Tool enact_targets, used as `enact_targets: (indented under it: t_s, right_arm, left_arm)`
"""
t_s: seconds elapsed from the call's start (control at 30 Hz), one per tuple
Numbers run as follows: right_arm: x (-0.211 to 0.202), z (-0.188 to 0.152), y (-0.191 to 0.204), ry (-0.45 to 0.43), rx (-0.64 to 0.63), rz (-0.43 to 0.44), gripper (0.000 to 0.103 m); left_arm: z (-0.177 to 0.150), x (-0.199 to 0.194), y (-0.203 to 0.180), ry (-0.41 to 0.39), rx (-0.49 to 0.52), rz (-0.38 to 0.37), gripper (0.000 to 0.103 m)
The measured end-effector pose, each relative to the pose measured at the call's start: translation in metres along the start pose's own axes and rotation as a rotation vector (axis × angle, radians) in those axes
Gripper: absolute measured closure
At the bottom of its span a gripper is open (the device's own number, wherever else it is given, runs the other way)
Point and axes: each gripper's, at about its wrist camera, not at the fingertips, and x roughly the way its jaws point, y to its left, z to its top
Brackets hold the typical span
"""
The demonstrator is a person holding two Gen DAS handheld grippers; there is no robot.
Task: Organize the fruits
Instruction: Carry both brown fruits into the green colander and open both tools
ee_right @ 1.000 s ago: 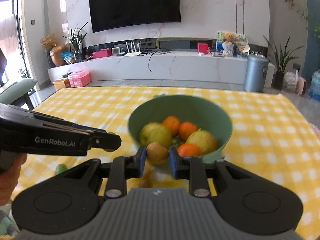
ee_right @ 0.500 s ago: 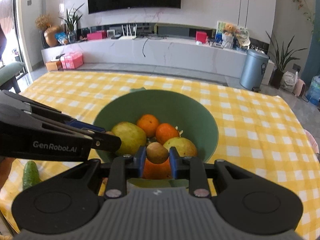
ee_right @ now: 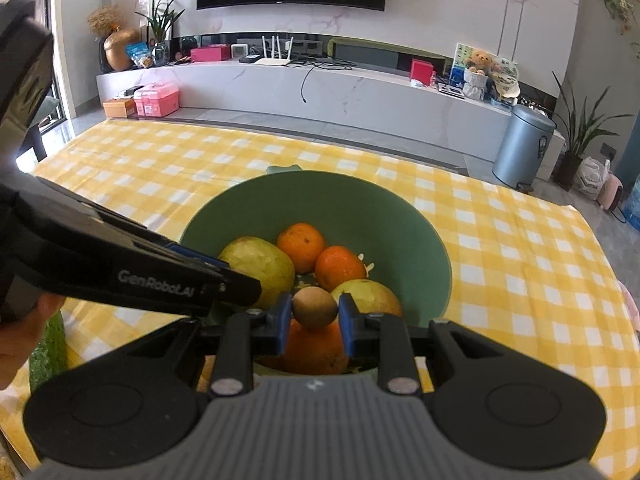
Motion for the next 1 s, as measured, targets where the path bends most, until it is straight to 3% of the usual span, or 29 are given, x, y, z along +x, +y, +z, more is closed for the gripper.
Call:
enact_targets:
  t_s: [0.17,0.33,0.87,1.0]
  right_arm:
    - [0.009,0.005,0.003,0.012,-0.022,0.012,0.082]
    - [0.015,0.006,0.003,0.023,0.000,0.034,0.082]
    - [0.026,0.010,0.006,0.060,0.019,0.053,0.080]
    - [0.019,0.009,0.006,0.047,0.025,0.041,0.071]
  left_arm:
    - [0.001,0.000,0.001,0.004,-0.007,-0.001,0.070]
    - [0.001,-0.007,0.003,-0.033,-0.012,0.005,0.052]
    - [0.002,-0.033,0.002,-0.061,0.026,0.043,0.051]
    - [-0.002,-0.040,0.000,-0.057,0.047,0.072,0.051]
